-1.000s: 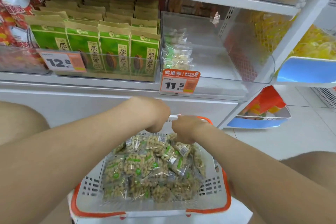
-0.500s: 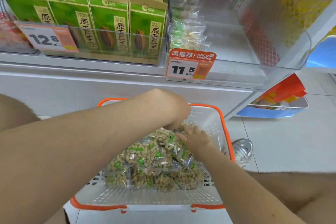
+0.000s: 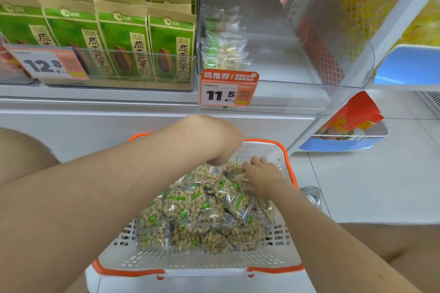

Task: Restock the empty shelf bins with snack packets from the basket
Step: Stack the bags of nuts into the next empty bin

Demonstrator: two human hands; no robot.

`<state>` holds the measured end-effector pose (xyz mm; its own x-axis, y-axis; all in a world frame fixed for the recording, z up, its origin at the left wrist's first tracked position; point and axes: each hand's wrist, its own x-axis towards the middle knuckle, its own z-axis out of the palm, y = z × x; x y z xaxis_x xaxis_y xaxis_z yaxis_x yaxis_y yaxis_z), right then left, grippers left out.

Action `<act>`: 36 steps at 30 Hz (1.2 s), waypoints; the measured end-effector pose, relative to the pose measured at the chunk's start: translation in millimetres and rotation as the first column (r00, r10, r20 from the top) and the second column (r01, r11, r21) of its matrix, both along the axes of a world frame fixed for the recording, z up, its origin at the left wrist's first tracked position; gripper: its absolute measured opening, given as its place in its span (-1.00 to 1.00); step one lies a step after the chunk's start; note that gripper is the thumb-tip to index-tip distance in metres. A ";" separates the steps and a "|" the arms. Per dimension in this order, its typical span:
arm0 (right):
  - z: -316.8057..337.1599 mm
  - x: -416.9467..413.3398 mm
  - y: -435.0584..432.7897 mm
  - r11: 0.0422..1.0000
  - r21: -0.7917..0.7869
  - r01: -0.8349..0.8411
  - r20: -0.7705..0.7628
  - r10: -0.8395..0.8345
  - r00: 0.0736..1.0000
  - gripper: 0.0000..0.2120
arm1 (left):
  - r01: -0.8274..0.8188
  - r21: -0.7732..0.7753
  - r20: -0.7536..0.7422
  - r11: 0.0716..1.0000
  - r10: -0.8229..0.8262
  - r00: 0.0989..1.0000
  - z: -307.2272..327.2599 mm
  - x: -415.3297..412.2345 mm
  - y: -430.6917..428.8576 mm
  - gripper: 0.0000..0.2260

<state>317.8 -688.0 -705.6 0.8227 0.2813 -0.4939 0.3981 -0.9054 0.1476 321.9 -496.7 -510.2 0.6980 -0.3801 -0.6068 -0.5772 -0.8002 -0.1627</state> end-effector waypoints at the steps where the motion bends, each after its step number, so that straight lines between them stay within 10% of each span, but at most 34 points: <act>1: -0.7 -4.0 -1.4 1.000 -0.016 -0.001 -0.002 0.001 1.000 -0.46 | -0.004 0.002 -0.011 1.000 0.004 1.000 -0.2 -0.3 -1.1 -0.68; 7: 26.5 4.1 21.7 0.979 0.129 0.158 -0.135 -0.140 0.981 -0.61 | -0.011 0.021 -0.051 1.000 0.012 0.999 11.5 -7.0 -7.2 -0.56; 12: 87.5 16.8 37.4 0.652 0.487 0.581 -0.521 -0.317 0.793 -0.73 | -0.032 -0.026 -0.034 0.999 0.031 0.999 33.8 0.7 -12.0 -0.55; 18: 161.1 15.0 34.8 0.495 0.420 0.761 -0.620 -0.456 0.639 -0.66 | -0.150 -0.055 -0.113 0.987 0.143 0.983 51.1 3.7 -2.5 -0.25; 22: 204.1 6.1 20.5 0.292 0.446 0.846 -0.675 -0.512 0.532 -0.67 | -0.235 -0.340 -0.154 0.911 0.192 0.969 49.6 8.0 3.6 -0.51; 36: 293.3 10.2 23.0 -0.106 0.927 0.359 -0.349 -0.595 0.724 -0.47 | -0.246 -0.919 -0.077 0.309 0.472 0.878 115.5 -4.4 9.8 -0.70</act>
